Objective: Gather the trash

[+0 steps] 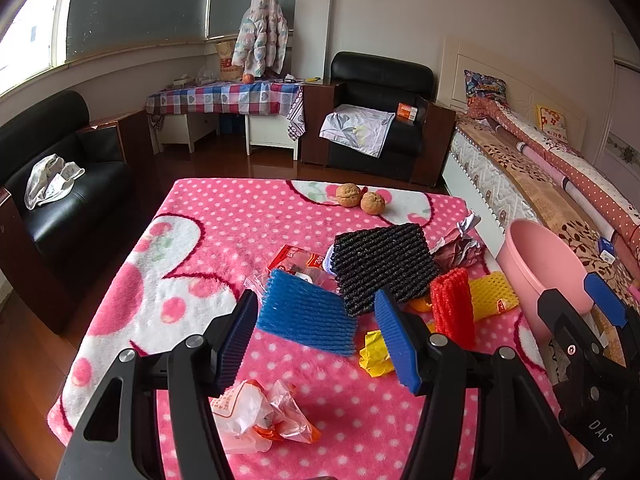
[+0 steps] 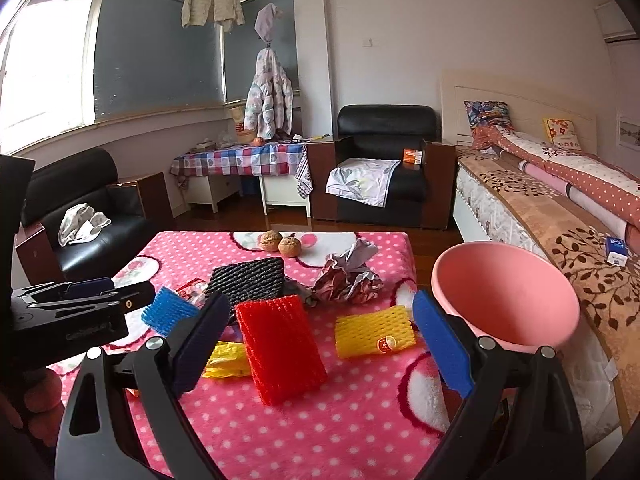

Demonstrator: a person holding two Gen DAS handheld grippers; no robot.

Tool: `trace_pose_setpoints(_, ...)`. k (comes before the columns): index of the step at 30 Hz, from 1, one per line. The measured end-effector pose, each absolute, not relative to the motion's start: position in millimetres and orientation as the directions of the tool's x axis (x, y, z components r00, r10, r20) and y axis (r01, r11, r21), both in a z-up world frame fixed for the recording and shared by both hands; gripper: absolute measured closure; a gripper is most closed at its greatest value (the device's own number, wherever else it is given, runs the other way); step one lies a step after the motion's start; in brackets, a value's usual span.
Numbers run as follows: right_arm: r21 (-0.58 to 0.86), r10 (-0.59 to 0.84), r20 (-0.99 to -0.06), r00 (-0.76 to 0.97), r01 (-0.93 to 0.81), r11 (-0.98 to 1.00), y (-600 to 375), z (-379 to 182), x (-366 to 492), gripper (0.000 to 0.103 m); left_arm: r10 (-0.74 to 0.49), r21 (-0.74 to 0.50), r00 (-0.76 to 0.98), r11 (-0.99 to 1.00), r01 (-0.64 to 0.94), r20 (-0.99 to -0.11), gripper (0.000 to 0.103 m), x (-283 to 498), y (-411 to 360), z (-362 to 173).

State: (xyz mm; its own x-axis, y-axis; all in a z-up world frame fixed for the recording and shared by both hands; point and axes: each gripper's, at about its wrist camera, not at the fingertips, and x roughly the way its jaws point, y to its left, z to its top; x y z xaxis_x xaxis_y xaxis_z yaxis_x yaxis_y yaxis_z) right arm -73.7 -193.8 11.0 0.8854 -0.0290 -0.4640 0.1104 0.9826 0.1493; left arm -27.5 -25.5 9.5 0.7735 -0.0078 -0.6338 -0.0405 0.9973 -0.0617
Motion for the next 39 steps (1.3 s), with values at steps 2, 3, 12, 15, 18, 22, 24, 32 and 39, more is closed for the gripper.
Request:
trace_pose_setpoints(2,0.147,-0.035,-0.464,0.885,0.116,0.982,-193.4,10.5,-73.1,0.010,-0.009,-0.063,0.774,0.997,-0.041,-0.634,0.043,-27.1,-25.0,9.1)
trace_pose_setpoints(3,0.145,-0.039,-0.463,0.886,0.119,0.982,-193.3,10.0,-73.2,0.010,-0.009,-0.063,0.774,0.997,-0.041,-0.634,0.043,-27.6,-25.4,9.2)
trace_pose_setpoints(12,0.142,-0.060,-0.461,0.885,0.140,0.980,-195.9,7.8,-70.5,0.010,-0.009,-0.063,0.772,0.997,-0.040,-0.636,0.043,-27.9,-25.8,8.4)
trace_pose_setpoints(15,0.144,-0.064,-0.459,0.886,0.146,0.979,-197.1,7.1,-70.9,0.010,-0.009,-0.063,0.770,0.997,-0.041,-0.638,0.043,-28.8,-26.8,6.9)
trace_pose_setpoints(18,0.146,-0.068,-0.460,0.886,0.151,0.978,-197.7,6.4,-71.0,0.010,-0.010,-0.064,0.769,0.997,-0.040,-0.639,0.043,-29.0,-27.1,6.6)
trace_pose_setpoints(22,0.148,-0.073,-0.460,0.885,0.157,0.976,-198.8,5.4,-71.3,0.010,-0.011,-0.065,0.768,0.997,-0.040,-0.641,0.043,-29.5,-27.8,5.9)
trace_pose_setpoints(24,0.149,-0.075,-0.460,0.885,0.161,0.976,-199.6,4.7,-71.6,0.010,-0.010,-0.064,0.769,0.997,-0.040,-0.640,0.043,-29.2,-27.8,5.8)
trace_pose_setpoints(32,0.155,-0.082,-0.461,0.883,0.171,0.973,-203.2,2.4,-72.7,0.010,-0.011,-0.063,0.767,0.997,-0.039,-0.642,0.043,-28.2,-27.7,4.3)
trace_pose_setpoints(39,0.161,-0.089,-0.468,0.879,0.184,0.970,-207.0,0.2,-72.2,0.010,-0.013,-0.064,0.763,0.997,-0.036,-0.647,0.043,-27.5,-30.4,-0.5)
